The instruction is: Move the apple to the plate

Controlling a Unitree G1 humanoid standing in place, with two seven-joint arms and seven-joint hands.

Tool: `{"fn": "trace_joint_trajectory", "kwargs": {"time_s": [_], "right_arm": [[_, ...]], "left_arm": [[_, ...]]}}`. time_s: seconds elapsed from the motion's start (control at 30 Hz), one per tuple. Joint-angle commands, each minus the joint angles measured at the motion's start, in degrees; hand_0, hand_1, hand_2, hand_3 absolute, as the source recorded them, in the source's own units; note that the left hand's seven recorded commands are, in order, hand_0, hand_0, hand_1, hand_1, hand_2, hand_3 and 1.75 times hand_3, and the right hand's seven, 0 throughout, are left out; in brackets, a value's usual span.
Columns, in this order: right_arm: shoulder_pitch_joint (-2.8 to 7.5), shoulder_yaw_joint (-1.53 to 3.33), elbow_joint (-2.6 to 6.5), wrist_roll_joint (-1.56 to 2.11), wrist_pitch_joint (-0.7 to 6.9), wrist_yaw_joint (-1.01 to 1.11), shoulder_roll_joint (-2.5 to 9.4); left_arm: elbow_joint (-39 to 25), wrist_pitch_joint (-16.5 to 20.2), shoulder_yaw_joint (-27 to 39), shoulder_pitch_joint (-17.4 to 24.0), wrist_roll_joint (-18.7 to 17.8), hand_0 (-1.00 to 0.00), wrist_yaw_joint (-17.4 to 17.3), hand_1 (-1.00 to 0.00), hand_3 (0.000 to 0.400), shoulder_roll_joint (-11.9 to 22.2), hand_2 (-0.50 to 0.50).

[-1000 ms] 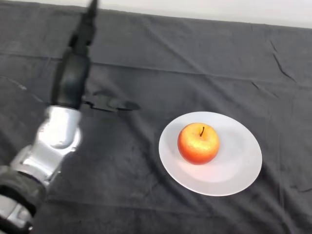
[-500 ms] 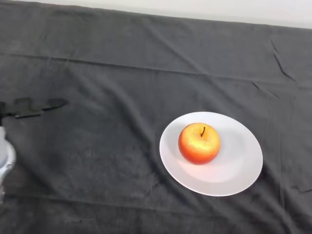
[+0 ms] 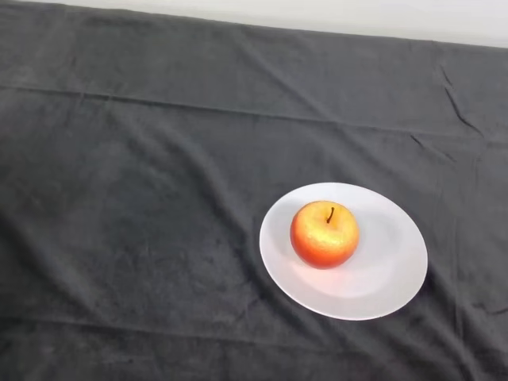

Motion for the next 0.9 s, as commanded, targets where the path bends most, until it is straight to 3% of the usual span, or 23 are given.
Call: {"fn": "trace_joint_trajectory", "kwargs": {"time_s": [0.03,0.37,0.9], "right_arm": [[7.03,-0.56,2.99,0.22,1.35,-0.04,7.36],[7.03,-0.56,2.99,0.22,1.34,-0.04,7.36],[7.03,-0.56,2.99,0.22,1.34,-0.04,7.36]], "left_arm": [[-2.03,0.09,1.38,-0.06,1.78,0.00,1.05,0.00,0.000,2.79,0.00],[-1.84,0.85,3.24,-1.24,6.06,0.00,3.70,0.00,0.000,0.62,0.00],[-1.45,1.41,4.91,-1.88,8.94,0.00,2.01,0.00,0.000,-0.86,0.00]]}}
